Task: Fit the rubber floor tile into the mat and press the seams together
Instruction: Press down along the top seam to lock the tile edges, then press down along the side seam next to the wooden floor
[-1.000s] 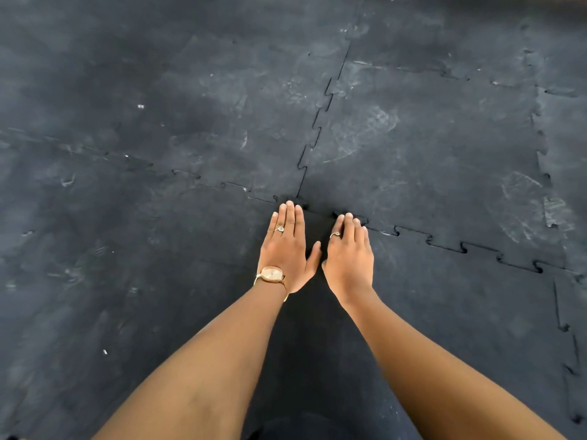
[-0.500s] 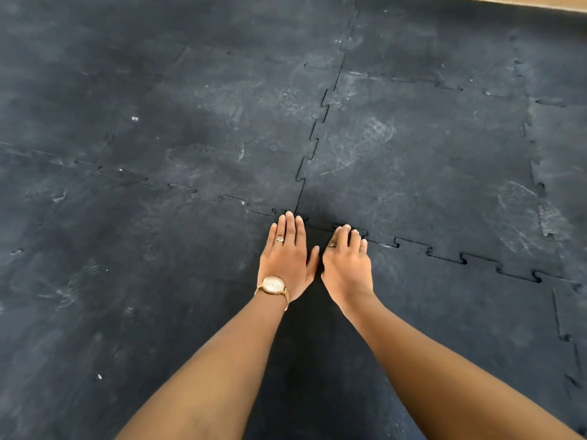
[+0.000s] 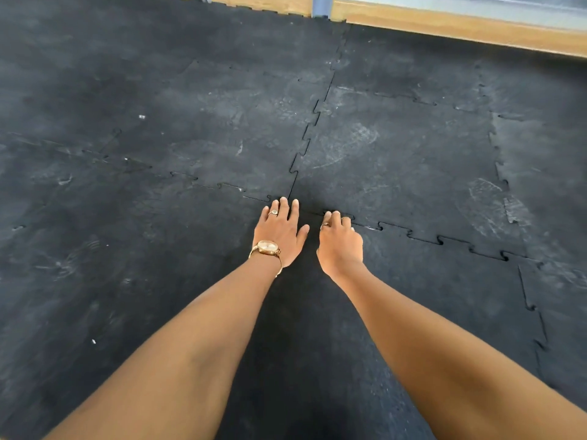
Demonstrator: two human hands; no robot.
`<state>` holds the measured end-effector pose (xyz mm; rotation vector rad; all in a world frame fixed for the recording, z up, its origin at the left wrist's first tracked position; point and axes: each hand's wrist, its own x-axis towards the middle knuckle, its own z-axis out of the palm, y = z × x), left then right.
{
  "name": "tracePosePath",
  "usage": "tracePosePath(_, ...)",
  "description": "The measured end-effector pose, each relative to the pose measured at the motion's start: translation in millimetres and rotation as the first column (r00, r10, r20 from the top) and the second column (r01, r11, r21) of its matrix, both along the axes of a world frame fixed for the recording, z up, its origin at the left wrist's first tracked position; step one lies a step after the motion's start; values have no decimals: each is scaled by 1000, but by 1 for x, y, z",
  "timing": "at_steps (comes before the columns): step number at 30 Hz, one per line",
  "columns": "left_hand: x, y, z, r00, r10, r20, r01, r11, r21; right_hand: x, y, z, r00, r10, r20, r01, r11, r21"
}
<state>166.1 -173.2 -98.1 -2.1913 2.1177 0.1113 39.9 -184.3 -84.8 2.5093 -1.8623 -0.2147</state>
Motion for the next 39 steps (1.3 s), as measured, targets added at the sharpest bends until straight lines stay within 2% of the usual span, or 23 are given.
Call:
tracePosePath(5,-4,-3,3,997,22,77,-23,1000,2,2,-2,3,1000,-7,-13,7,1000,-22)
tracePosePath(8,-5,-6,14,955,-64,289,58,998,27,4,-3,6,1000,16,-25,-15,1000,19)
tracePosePath(9,-8,-10,21,943,-96,317,85,995,50,4,-5,13,1000,23,-10,-23,999,43)
tracePosePath(12,-15,-22,31,979,-40,201,14,991,130,3,-17,37,997,-33,68,19,980,198)
tracePosePath(15,-15,10,20,998,69,2,-68,976,209,2,-21,46,989,-120,90,66,887,457)
tracePosePath(18,-6,79,3,992,77,-99,-71,996,61,-10,3,34,989,-90,120,-10,760,650)
tracePosePath(21,2,109,-6,992,32,-124,-36,999,-32,-27,35,15,990,12,142,-102,758,644)
tracePosePath(24,5,104,-10,994,10,-105,-20,995,-101,-32,43,8,986,1,164,-105,771,628)
tracePosePath(28,9,102,-12,993,-43,-109,36,997,-61,-29,36,10,995,23,101,-86,730,678)
tracePosePath(39,16,92,-13,981,-40,-189,30,998,-56,-28,26,10,997,69,38,-75,673,736)
